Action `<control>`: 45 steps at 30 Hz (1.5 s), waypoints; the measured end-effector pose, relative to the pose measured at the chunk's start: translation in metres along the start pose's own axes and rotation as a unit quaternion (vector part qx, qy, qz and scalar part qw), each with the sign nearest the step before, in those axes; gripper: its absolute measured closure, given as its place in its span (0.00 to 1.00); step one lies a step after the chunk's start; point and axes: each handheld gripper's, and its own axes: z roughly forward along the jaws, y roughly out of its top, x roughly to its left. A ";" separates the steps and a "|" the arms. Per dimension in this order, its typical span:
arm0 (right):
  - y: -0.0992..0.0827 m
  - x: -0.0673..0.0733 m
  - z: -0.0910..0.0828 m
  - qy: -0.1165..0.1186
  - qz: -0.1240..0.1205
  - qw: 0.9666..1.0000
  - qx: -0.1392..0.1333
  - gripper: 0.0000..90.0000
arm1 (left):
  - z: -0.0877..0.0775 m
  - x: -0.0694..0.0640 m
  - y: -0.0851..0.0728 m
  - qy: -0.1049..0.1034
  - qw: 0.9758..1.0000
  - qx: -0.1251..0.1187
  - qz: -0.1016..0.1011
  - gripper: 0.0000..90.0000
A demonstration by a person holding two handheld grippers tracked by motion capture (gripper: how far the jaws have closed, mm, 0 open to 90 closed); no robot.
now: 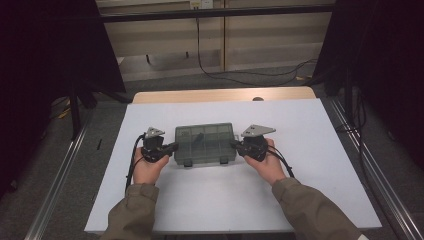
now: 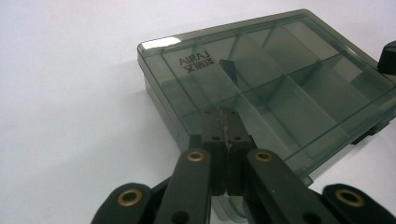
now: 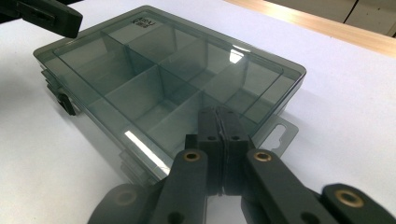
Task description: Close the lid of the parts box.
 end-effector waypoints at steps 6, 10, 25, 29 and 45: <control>-0.001 0.002 -0.001 0.000 -0.006 1.000 0.000 0.98 | 0.000 -0.004 -0.001 0.008 1.000 -0.003 0.003 1.00; -0.001 0.002 -0.002 0.007 0.002 1.000 -0.002 0.97 | -0.001 -0.004 -0.002 0.006 1.000 -0.005 -0.001 0.99; -0.005 0.001 -0.011 0.031 0.015 0.999 -0.029 0.56 | -0.014 -0.006 -0.005 -0.008 0.999 -0.033 -0.006 0.53; -0.007 -0.001 -0.022 0.037 0.019 0.998 -0.049 0.44 | -0.018 -0.005 -0.008 -0.017 0.999 -0.042 -0.008 0.45; -0.028 -0.006 -0.054 0.046 0.029 0.996 -0.072 0.16 | -0.036 -0.004 -0.024 -0.046 0.995 -0.087 0.017 0.13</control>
